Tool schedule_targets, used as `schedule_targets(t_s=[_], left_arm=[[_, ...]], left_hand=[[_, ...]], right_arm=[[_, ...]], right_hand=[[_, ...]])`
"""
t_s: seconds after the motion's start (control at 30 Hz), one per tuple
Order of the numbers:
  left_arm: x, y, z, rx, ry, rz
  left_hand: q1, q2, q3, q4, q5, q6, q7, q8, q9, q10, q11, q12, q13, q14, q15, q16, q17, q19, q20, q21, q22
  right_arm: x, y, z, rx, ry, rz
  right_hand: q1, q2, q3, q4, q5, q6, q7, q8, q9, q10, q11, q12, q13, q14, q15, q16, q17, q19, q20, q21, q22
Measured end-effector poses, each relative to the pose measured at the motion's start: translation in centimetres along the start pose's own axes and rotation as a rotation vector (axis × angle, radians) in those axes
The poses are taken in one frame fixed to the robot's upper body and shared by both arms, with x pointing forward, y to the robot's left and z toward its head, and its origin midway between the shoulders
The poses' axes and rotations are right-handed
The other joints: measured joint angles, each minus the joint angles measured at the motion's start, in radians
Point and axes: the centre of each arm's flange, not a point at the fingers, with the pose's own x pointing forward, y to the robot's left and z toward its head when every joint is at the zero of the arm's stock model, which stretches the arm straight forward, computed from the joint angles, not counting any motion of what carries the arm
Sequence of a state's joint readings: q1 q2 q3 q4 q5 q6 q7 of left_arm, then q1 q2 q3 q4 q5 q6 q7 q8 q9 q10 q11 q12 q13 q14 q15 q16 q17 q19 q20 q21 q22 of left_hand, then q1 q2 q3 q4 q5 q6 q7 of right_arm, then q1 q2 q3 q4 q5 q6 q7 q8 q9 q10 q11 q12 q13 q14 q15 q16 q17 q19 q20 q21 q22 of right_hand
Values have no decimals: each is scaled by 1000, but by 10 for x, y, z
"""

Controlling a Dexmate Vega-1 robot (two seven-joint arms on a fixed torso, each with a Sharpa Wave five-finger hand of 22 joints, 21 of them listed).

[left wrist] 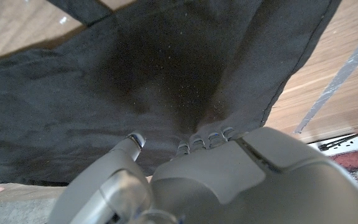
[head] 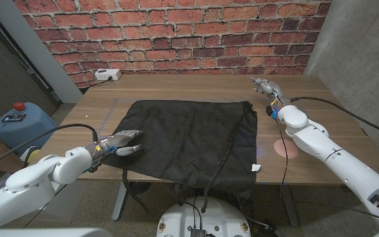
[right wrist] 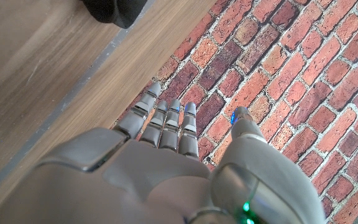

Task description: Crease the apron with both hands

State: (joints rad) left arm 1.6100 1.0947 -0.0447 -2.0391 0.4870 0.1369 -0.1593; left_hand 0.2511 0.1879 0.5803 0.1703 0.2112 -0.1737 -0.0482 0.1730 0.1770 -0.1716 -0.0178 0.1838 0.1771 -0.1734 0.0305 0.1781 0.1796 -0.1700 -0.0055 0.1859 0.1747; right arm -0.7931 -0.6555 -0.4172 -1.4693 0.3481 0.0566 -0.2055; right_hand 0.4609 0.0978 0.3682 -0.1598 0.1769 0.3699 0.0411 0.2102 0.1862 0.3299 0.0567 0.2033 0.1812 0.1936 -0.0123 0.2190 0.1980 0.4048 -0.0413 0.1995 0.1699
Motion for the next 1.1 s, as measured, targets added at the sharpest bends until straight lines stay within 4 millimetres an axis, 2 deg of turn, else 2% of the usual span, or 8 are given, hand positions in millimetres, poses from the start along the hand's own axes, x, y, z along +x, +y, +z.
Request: schedule_targets(t_s=[0.33, 0.53, 0.73, 0.93, 1.1], left_arm=[[5, -3, -2, -5, 4, -20], [6, -4, -2, -6, 1, -32], [7, -4, -2, -12, -1, -34], [7, -4, -3, -29, 0, -29], [7, -6, -2, -21, -7, -41]], left_hand=[[-53, -8, -22, 22, -23, 0, 0, 5, 0, 0, 0, 5, 0, 0, 0, 8, 5, 0, 0, 0, 0], [-71, -11, -26, 26, -30, 8, 0, 5, 0, 0, 0, 9, 0, 0, 0, 8, 5, 0, 0, 0, 0], [-90, -11, -26, 26, -30, 18, 0, 12, 0, 0, 0, 9, 0, 0, 0, 8, 5, 0, 0, 0, 0], [-100, -9, -29, 23, -34, 29, 0, 12, 0, 0, 0, 9, 0, 0, 0, 8, 4, 0, 0, 0, 0], [-104, -10, -31, 22, -34, 29, 0, 12, 0, 0, 0, 9, 0, 0, 0, 8, 2, 0, 0, 2, 0]], right_arm=[[0, -1, 0, 0, 0, -5], [-1, 0, 0, -1, 2, -7], [-1, 0, 5, -12, -3, -4], [-2, 1, 14, -31, -15, 3], [-3, 1, 14, -80, 32, -1]], right_hand=[[4, 4, -3, 3, 0, 5, 5, 0, 0, 0, 0, 0, 0, 0, 0, 0, 0, 0, 0, 0, 0], [4, 4, -3, 3, 0, 5, 5, 0, 0, 0, 0, 0, 0, 2, -2, 0, 0, 0, 0, 1, 0], [4, 4, -9, 8, 0, 24, 2, 0, 0, 24, 5, 0, 3, 15, -11, 0, 0, 11, 0, 1, 0], [11, -3, -17, 3, 0, 47, 0, 0, 2, 39, 0, 4, 4, 20, -16, 0, 0, 11, 0, 1, 0], [22, -15, -20, 0, 0, 54, 7, 0, 3, 52, 2, 4, 9, 20, -16, 0, -2, 11, 8, 1, 0]])
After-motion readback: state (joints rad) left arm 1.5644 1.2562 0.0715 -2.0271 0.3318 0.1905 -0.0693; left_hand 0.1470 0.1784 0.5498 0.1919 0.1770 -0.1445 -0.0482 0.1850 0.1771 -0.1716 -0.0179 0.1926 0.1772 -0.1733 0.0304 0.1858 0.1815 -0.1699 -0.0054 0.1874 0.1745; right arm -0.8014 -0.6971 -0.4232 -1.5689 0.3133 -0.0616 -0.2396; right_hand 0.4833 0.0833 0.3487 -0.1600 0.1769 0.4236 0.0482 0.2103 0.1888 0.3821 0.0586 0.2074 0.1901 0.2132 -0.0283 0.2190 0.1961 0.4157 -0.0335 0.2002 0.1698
